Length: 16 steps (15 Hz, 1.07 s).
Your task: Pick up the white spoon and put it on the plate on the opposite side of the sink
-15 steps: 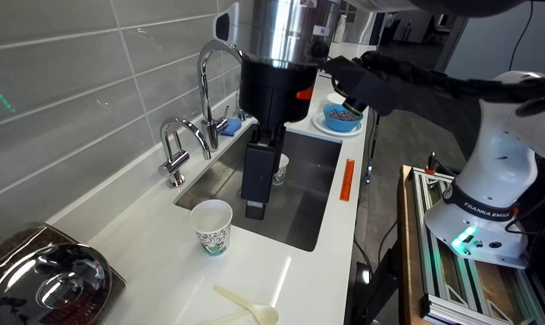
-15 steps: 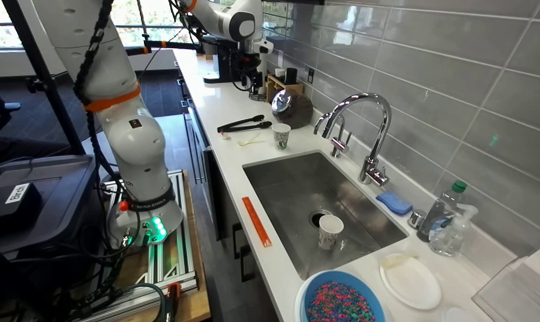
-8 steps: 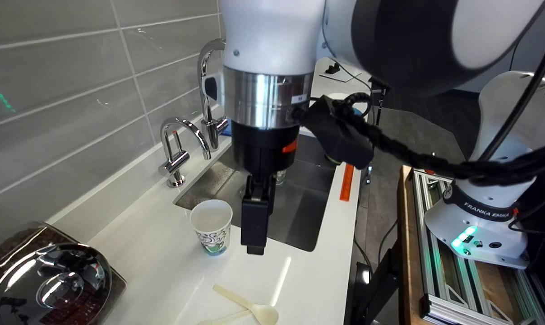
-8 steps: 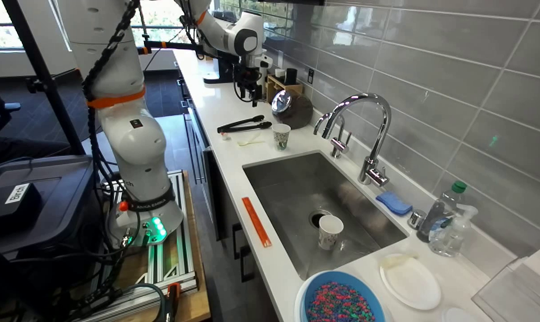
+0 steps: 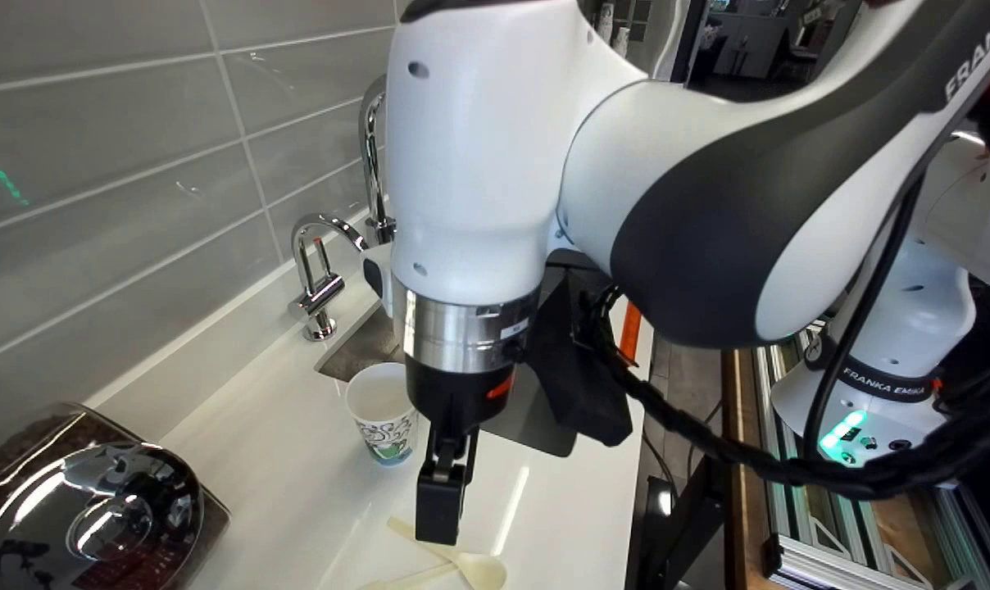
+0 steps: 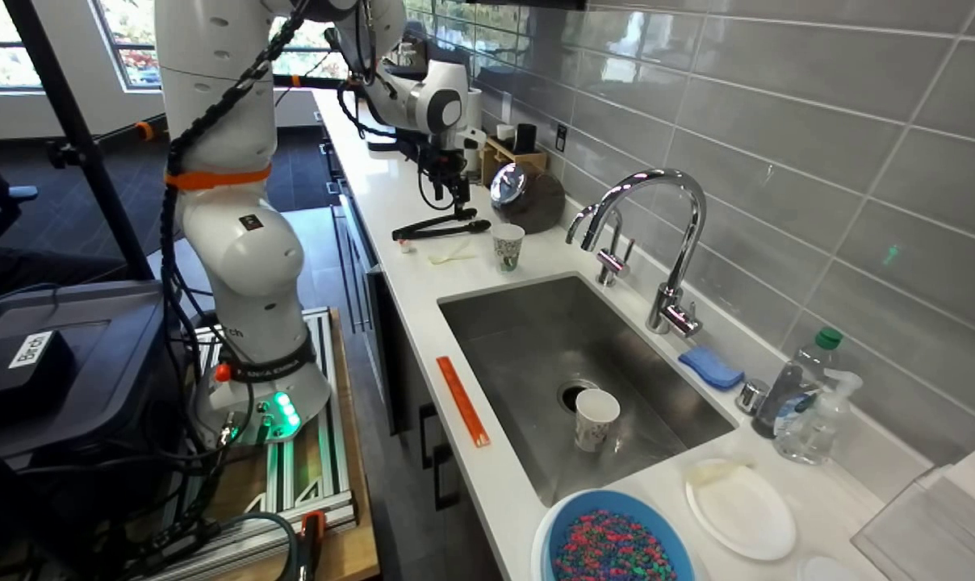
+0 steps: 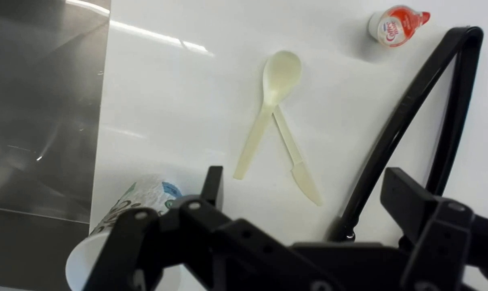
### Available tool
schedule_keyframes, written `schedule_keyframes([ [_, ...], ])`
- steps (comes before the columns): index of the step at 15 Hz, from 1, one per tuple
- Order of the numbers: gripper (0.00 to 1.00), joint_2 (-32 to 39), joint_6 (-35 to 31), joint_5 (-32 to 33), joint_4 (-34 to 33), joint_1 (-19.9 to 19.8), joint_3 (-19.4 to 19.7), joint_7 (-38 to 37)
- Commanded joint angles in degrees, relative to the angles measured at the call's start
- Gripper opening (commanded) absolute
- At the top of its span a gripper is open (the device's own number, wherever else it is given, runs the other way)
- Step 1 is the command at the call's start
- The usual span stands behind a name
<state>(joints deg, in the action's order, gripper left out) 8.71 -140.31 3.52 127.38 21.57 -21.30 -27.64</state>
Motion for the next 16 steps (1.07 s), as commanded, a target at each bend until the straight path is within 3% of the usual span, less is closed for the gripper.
schedule_keyframes([
  [1, 1.0, 4.0, -0.2, 1.8, -1.9, 2.0, 2.1, -3.0],
  [2, 1.0, 1.6, -0.2, -0.1, -0.3, 1.7, 1.7, -0.5],
  [7, 1.0, 3.3, -0.2, -0.1, -1.3, 2.0, 2.5, -0.6],
  [16, 1.0, 10.2, -6.5, 1.6, -1.6, 4.6, 5.0, -1.8],
])
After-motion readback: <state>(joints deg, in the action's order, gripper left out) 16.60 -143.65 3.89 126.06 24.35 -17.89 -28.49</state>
